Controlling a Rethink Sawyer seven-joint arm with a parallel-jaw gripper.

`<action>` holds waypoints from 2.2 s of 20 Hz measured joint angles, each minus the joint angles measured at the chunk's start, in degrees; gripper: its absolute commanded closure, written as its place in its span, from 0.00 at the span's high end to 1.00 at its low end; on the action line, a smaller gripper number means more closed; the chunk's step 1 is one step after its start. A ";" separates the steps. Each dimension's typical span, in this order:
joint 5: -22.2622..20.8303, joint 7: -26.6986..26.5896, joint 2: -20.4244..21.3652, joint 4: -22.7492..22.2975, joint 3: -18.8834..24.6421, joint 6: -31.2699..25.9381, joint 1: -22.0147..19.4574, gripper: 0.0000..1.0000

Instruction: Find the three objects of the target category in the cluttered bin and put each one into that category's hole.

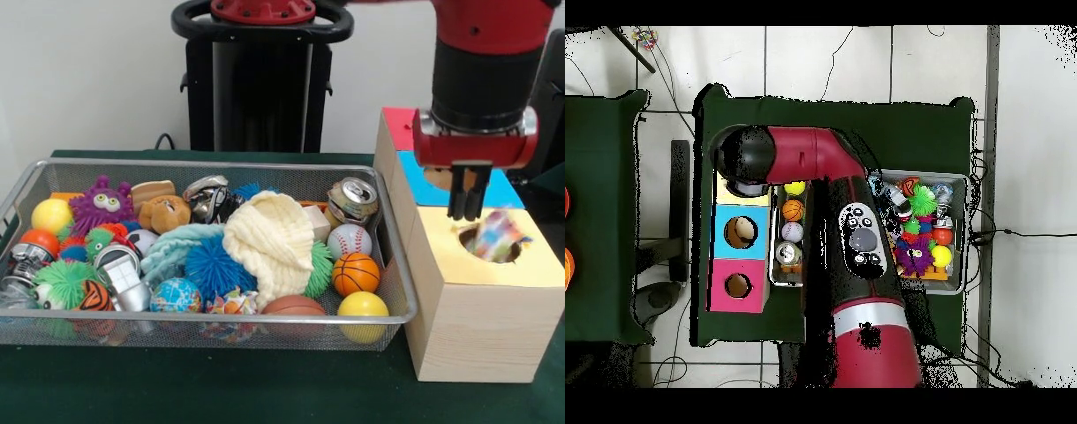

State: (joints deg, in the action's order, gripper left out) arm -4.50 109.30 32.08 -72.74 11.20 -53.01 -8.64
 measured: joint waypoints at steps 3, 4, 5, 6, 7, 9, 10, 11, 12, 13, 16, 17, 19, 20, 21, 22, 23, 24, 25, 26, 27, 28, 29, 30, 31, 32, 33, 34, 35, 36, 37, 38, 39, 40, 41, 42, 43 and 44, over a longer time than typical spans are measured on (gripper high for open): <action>-0.01 0.00 1.33 0.65 -0.08 -0.39 -0.73 0.00; -0.01 0.00 1.52 0.79 -0.12 -0.39 -0.83 0.00; -0.04 0.00 1.86 1.18 -0.22 -0.40 -0.96 0.00; -0.07 0.00 2.20 1.57 -0.31 -0.40 -1.10 0.00; -0.08 0.00 2.33 1.78 -0.33 -0.40 -1.11 0.00; -0.08 0.00 2.54 2.31 -0.33 -0.40 -1.08 0.00; -0.08 0.00 2.59 2.56 -0.33 -0.40 -1.09 0.00; -0.08 0.00 2.60 2.71 -0.34 -0.40 -1.10 0.00; -0.09 0.00 2.58 3.07 -0.34 -0.40 -1.11 0.00; -0.08 0.00 2.58 3.30 -0.33 -0.40 -1.11 0.00; -0.14 0.00 2.59 3.78 -0.34 -0.40 -1.12 0.00; -0.17 0.00 2.59 3.85 -0.35 -0.40 -1.12 0.00; -0.31 0.00 2.61 3.93 -0.41 -0.42 -1.13 0.00; -0.43 0.00 2.62 3.93 -0.43 -0.40 -1.15 0.00; -0.86 0.00 2.66 3.93 -0.42 -0.42 -1.28 0.00; -1.20 0.00 2.70 3.93 -0.42 -0.42 -1.48 0.00; -1.54 0.00 2.74 3.93 -0.42 -0.42 -1.68 0.00; -1.91 0.00 2.79 3.93 -0.41 -0.42 -2.04 0.00; -2.28 0.00 2.86 3.93 -0.41 -0.42 -2.51 0.00; -2.58 0.00 2.92 3.93 -0.41 -0.42 -2.94 0.00; -3.66 0.00 3.11 3.93 -0.42 -0.42 -4.44 0.00; -3.95 0.00 3.17 3.93 -0.43 -0.42 -4.85 0.00; -4.48 0.00 3.25 3.93 -0.43 -0.42 -5.55 0.00; -4.87 -0.01 3.31 3.95 -0.43 -0.42 -6.07 0.00; -5.26 -0.01 3.37 3.97 -0.43 -0.42 -6.58 0.00; -5.90 -0.01 3.44 4.06 -0.43 -0.43 -7.32 0.00; -6.55 -0.01 3.47 4.20 -0.43 -0.43 -8.03 0.00; -6.93 -0.01 3.48 4.32 -0.43 -0.42 -8.46 0.00; -7.79 -0.01 3.47 4.72 -0.40 -0.49 -9.65 0.00; -8.34 -0.01 3.41 5.15 -0.40 -0.52 -10.55 0.00; -8.70 -0.01 3.32 5.54 -0.38 -0.53 -11.13 0.00; -9.13 -0.02 3.15 6.18 -0.38 -0.61 -11.86 0.00; -9.44 -0.02 2.94 6.80 -0.37 -0.71 -12.42 0.00; -9.81 -0.02 2.58 7.72 -0.36 -0.86 -13.10 0.00; -10.18 -0.04 2.12 8.72 -0.36 -0.98 -13.75 0.00; -11.56 -0.07 0.49 12.00 -0.25 -1.33 -15.49 1.00; -11.68 -0.10 0.31 12.32 -0.22 -1.36 -15.65 1.00; -11.79 -0.13 0.13 12.65 -0.20 -1.40 -15.82 1.00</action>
State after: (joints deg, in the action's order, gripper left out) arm -16.30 109.18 32.20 -60.09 11.01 -54.41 -24.47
